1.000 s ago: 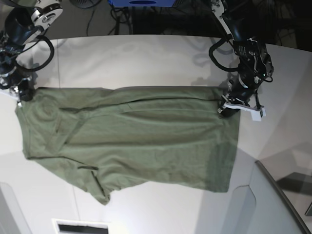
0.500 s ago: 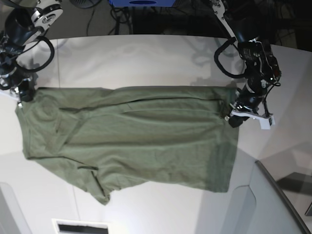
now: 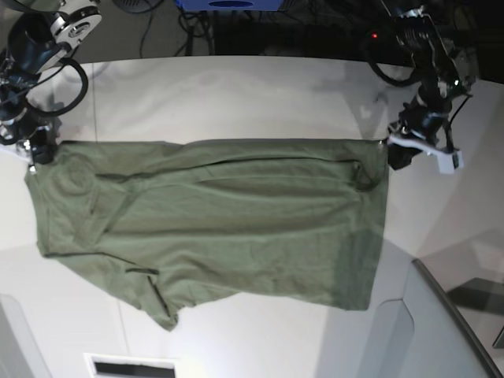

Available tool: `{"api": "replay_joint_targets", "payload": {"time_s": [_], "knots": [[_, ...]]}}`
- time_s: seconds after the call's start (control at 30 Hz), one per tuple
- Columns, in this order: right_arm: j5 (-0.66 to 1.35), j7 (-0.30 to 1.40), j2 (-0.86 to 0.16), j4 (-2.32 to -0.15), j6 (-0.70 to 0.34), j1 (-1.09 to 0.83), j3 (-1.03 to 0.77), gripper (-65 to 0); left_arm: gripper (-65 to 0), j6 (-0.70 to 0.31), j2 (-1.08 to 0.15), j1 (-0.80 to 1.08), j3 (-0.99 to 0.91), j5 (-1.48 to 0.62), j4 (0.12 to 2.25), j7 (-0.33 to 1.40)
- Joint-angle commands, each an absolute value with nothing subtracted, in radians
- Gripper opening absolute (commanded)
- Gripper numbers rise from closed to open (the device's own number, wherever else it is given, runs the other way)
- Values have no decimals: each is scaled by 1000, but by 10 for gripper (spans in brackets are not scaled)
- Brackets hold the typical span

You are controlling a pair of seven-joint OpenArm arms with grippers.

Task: Layout the t-shirt on the table in an organized manner, then fold the t-shirt properly

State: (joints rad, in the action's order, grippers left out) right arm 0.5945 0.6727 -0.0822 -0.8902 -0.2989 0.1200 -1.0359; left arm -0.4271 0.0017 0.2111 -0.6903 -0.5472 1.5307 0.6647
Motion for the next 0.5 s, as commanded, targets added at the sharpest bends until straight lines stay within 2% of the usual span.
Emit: {"api": "replay_joint_targets", "payload": {"time_s": [0.0,0.17,0.2,0.3,0.4,0.47], "knots": [[549,700,-84,-889,-274,119,-1032,-642,-650,-433,-8,231,-723,-598,1552,645],[549,700,-82,-889,-274,117,-1032,-642,-650,-433,-45,294,-773,-693,1481,645],[549,700,-82,-889,-274,117,-1032,-642,-569,-433,-47,295,-774,-693,1466,645],[549,700,-82,-889,-274,119,-1032,-642,-263,-433,-48,297,-773,-693,1423,642],[549,700,-82,-889,-274,119,-1032,-642,-77,-447,-50,286,-773,-693,1372,641],[549,700,-82,-889,-274,119,-1032,-642,-26,-503,-50,263,-766,-690,1342,641]]}}
